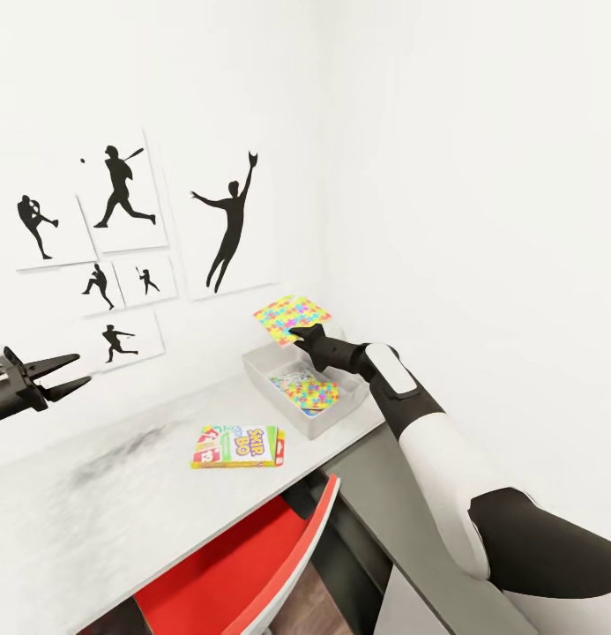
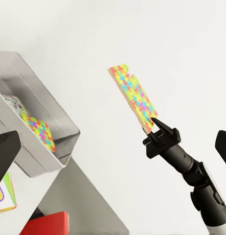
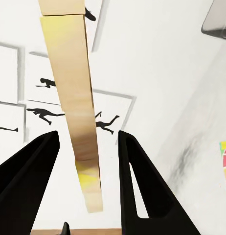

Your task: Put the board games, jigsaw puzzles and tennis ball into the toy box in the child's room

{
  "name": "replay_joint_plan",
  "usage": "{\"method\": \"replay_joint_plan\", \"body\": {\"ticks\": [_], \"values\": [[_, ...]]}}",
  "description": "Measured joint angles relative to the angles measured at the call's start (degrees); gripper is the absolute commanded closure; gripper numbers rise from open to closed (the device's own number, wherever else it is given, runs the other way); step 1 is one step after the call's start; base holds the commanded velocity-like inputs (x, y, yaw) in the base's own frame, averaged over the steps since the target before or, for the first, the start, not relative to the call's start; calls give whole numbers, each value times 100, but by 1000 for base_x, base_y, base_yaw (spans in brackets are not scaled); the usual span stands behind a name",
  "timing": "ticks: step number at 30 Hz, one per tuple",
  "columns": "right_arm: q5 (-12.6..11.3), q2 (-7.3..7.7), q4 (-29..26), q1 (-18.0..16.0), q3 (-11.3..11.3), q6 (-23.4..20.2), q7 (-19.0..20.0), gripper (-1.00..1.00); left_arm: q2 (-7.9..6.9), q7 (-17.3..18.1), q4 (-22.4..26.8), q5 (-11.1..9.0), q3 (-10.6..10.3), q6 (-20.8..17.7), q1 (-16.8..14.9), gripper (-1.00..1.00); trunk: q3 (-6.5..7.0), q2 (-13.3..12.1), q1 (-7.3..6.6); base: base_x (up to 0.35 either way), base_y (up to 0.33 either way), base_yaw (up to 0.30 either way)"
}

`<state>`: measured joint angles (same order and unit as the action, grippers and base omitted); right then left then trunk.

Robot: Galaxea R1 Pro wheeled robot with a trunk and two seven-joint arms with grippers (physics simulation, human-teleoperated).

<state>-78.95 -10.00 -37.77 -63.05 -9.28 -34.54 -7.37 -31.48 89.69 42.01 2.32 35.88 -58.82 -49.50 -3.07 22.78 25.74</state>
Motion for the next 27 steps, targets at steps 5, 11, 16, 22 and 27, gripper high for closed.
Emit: {"method": "replay_joint_plan", "body": {"ticks": [5,11,16,22,27], "values": [[1,0,4,0,30,-24,0,100,12,0,22,-1,-34,5,254,-100,-16,0,0,0,0,20],[1,0,3,0,42,-43,0,100,73,0,55,0,-62,24,416,-100,-63,-1,0,0,0,66],[1,0,-2,0,38,-52,7,100,79,0,74,-2,-76,18,434,-100,-108,0,0,0,0,77],[0,0,-21,1,44,-56,16,100,64,0,86,-8,-75,-17,439,-100,-163,0,0,0,0,85],[2,0,-28,5,51,-64,18,100,71,0,87,-8,-159,-54,427,-100,-208,0,0,0,0,100]]}}
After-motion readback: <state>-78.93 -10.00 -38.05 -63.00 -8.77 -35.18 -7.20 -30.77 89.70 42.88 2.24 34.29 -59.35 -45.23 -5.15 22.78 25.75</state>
